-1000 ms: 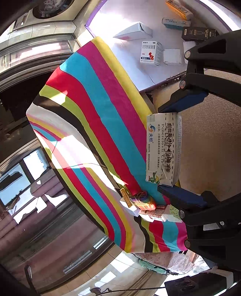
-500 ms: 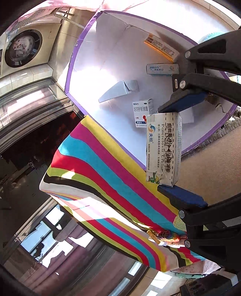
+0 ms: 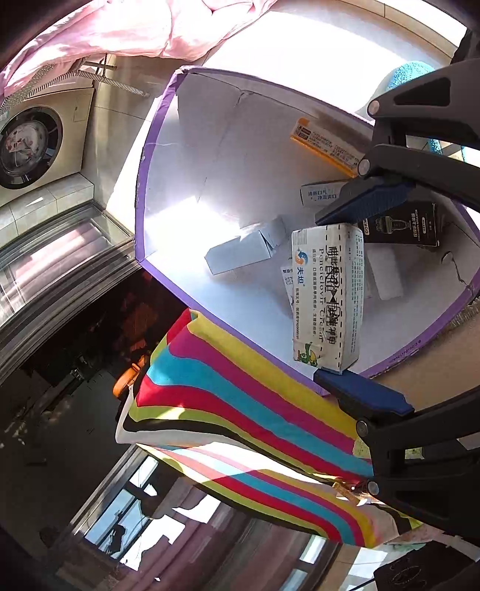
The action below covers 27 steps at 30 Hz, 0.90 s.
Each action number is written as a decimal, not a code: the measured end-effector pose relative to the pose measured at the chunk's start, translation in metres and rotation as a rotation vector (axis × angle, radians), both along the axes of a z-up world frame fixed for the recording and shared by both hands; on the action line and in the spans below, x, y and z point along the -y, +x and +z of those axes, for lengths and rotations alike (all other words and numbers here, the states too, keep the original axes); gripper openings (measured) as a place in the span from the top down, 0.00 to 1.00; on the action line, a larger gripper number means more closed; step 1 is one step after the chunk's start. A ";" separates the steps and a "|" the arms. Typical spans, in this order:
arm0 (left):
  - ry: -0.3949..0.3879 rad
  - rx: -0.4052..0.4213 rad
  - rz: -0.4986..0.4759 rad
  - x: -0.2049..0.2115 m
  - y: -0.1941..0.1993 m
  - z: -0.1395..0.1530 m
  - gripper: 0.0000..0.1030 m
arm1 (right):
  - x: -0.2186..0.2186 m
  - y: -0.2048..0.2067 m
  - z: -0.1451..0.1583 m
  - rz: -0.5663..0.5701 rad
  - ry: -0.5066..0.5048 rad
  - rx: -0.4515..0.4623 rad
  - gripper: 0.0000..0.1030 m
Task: Organize objects
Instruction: 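Carry the cream box and green sponge over the bin and open both tools, then move both open tools back over the remaining items on the table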
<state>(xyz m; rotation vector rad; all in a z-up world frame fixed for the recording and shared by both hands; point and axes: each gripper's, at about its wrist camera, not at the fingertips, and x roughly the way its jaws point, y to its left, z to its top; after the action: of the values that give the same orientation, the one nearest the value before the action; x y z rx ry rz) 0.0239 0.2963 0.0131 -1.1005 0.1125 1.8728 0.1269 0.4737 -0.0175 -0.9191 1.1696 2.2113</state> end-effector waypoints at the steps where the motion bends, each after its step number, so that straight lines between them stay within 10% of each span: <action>1: 0.006 0.002 0.003 0.001 0.000 0.001 0.14 | -0.001 0.000 -0.001 -0.005 -0.007 0.005 0.24; 14: 0.110 0.112 0.012 0.031 -0.010 0.007 0.13 | 0.027 -0.015 0.007 0.089 -0.038 -0.046 0.21; 27: 0.093 -0.041 0.290 0.131 -0.025 0.026 0.13 | 0.116 -0.064 0.030 0.300 -0.004 -0.105 0.20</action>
<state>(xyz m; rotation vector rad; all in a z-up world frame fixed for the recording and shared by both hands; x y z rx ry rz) -0.0006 0.1657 0.0388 -1.0590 -0.1161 2.1352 0.0633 0.3581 0.0124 -1.0497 1.1455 2.5216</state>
